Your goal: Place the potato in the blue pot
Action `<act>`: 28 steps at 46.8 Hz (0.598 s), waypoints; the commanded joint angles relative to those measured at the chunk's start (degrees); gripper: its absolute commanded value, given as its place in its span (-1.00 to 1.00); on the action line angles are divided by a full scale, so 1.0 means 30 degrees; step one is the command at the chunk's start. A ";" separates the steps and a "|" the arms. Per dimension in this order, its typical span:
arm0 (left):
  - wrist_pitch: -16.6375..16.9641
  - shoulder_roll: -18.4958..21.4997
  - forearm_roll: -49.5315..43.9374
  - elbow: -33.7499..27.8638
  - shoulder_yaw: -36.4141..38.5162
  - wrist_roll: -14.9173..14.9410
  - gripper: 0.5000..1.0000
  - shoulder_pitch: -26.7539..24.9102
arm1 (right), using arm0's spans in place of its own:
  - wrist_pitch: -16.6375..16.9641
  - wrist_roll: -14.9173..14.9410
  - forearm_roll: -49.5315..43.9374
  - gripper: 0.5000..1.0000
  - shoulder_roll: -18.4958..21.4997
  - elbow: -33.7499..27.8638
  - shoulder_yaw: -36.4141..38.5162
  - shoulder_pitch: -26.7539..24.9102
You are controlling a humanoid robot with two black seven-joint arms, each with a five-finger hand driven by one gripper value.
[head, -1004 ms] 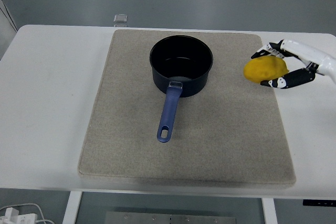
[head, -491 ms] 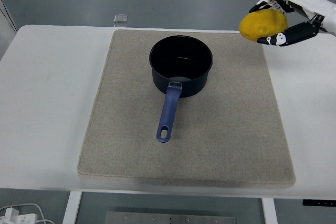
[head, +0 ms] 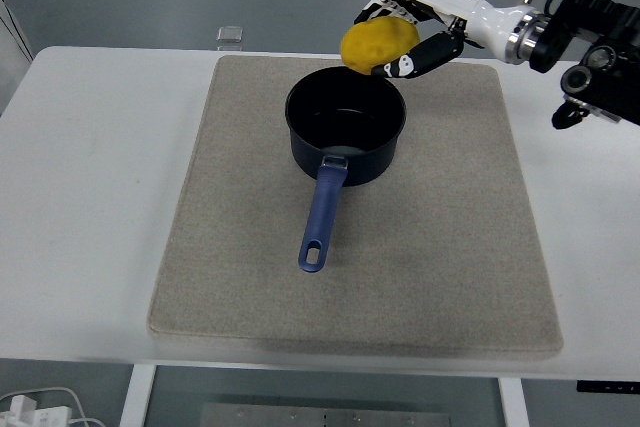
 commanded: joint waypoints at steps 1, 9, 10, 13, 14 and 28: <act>0.0001 0.0000 0.0000 -0.0009 0.0001 0.0000 1.00 -0.0003 | -0.0031 0.0003 0.0078 -1.00 0.1010 -0.0837 -0.0020 0.0033; 0.0001 0.0000 0.0000 -0.0009 0.0030 0.0000 1.00 -0.0003 | -0.0001 0.0003 0.0078 -1.00 0.2944 -0.2449 -0.0049 -0.0259; 0.0001 0.0000 0.0000 -0.0009 0.0001 0.0000 1.00 -0.0003 | -0.0001 0.0003 0.0078 -1.00 0.3149 -0.2654 -0.0049 -0.0289; 0.0001 0.0000 0.0000 -0.0008 0.0001 0.0000 1.00 -0.0003 | -0.0001 0.0003 0.0078 -1.00 0.3706 -0.3182 -0.0283 -0.0726; 0.0001 0.0000 0.0000 -0.0009 0.0001 0.0000 1.00 -0.0003 | -0.0001 0.0032 0.0049 -1.00 0.3882 -0.3357 -0.0371 -0.0844; 0.0001 0.0000 0.0000 0.0020 0.0001 0.0000 1.00 -0.0003 | -0.0236 0.0061 -0.0068 -1.00 0.4909 -0.4267 -0.0547 -0.2222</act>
